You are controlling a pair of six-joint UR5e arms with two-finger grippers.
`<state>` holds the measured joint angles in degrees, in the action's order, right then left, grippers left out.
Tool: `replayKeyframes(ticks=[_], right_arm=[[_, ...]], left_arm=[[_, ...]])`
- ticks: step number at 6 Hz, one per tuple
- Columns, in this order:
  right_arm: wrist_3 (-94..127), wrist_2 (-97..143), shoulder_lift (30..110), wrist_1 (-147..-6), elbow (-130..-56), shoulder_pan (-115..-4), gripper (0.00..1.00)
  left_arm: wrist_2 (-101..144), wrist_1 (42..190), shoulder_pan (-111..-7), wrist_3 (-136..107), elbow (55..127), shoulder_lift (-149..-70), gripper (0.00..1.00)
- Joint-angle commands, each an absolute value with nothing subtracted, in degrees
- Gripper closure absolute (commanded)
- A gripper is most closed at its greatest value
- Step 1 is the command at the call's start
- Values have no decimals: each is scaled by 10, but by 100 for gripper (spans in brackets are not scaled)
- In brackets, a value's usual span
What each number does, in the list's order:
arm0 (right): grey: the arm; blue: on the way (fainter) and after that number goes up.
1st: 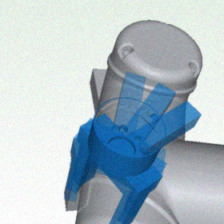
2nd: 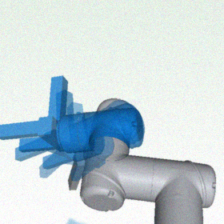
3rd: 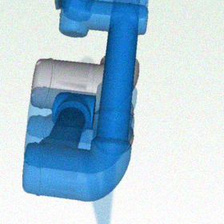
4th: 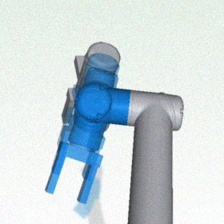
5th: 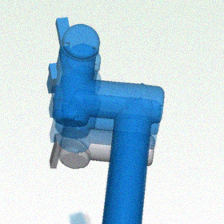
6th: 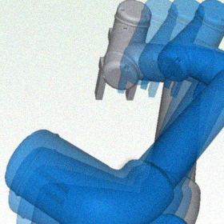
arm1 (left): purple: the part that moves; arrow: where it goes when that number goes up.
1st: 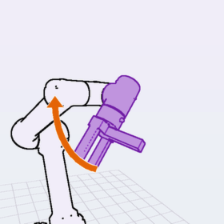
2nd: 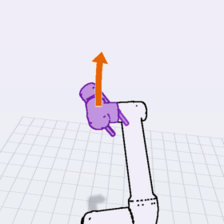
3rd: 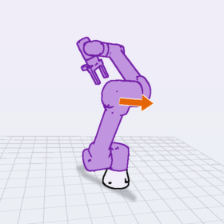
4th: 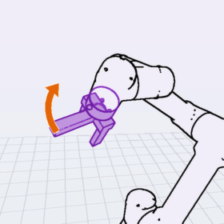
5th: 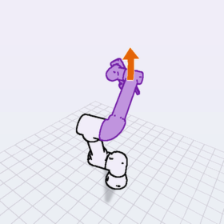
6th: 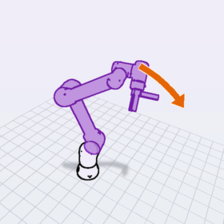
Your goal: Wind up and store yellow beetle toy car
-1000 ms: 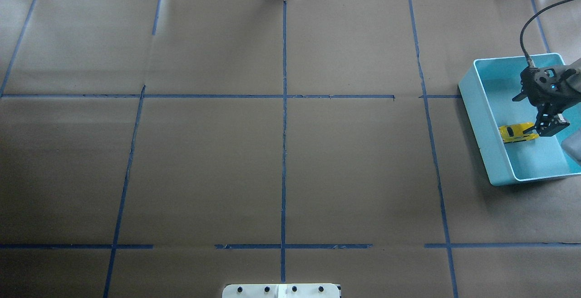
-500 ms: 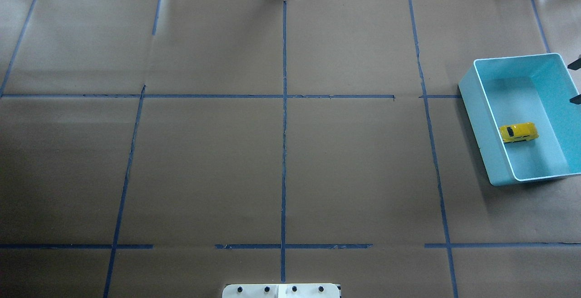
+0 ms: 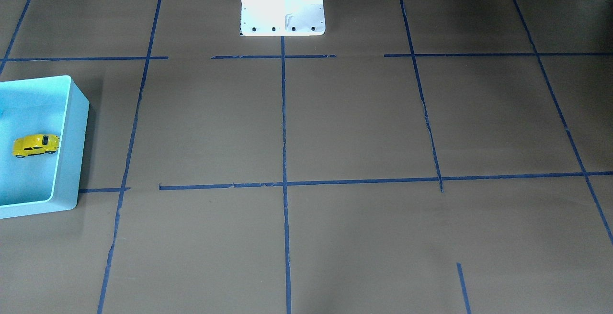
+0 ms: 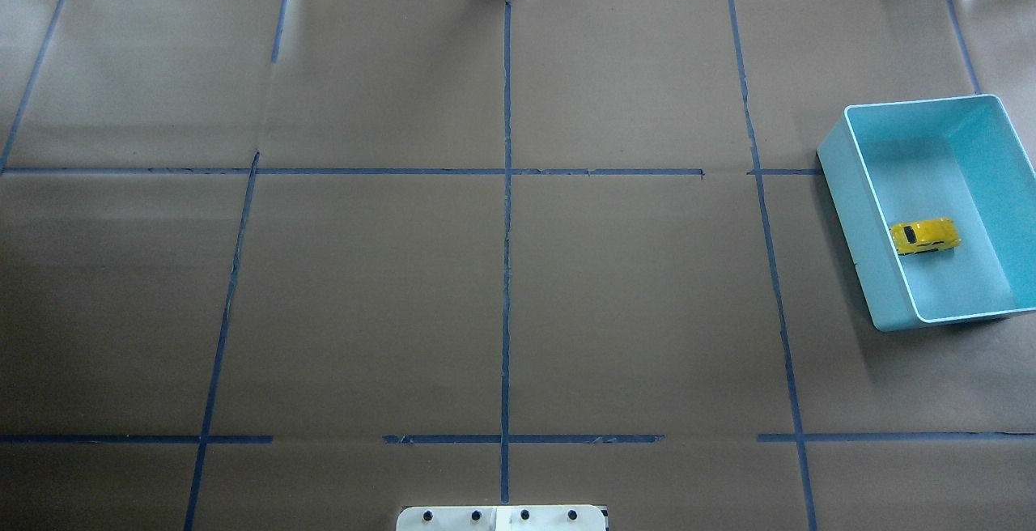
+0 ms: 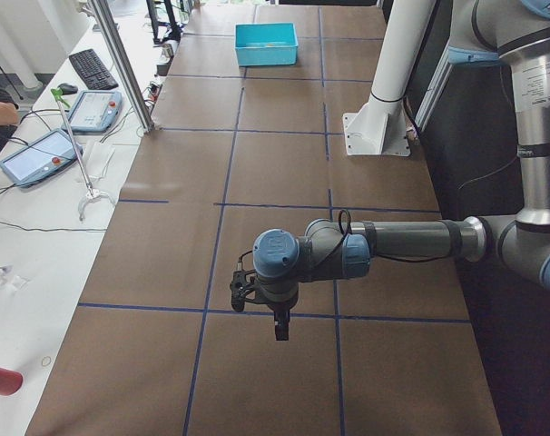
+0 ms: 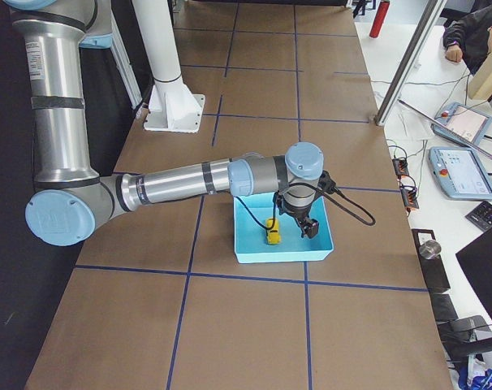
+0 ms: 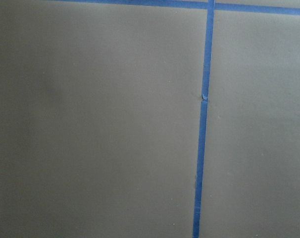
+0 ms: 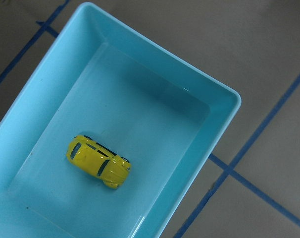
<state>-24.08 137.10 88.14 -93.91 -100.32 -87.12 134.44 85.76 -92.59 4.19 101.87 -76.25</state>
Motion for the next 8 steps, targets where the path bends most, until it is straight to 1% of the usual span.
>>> replayKeyframes(ticks=[1, 2, 3, 4, 5, 8], right_arm=[[-49, 1349, 896, -938, -983, -882, 0], [-45, 1343, 903, -937, -960, -888, 0], [-44, 1337, 910, -938, -957, -915, 0], [-44, 1332, 934, -936, -962, -924, 0], [-43, 1315, 938, -938, -964, -925, 0], [-41, 1314, 928, -978, -979, -932, 0]], left_arm=[[1342, 855, -925, 42, 1013, -760, 0], [1344, 854, -925, 42, 1011, -760, 0], [1342, 856, -925, 42, 1011, -763, 0], [1346, 855, -925, 42, 1021, -763, 0], [1346, 855, -925, 43, 1020, -763, 0], [1348, 855, -926, 44, 1011, -758, 0]])
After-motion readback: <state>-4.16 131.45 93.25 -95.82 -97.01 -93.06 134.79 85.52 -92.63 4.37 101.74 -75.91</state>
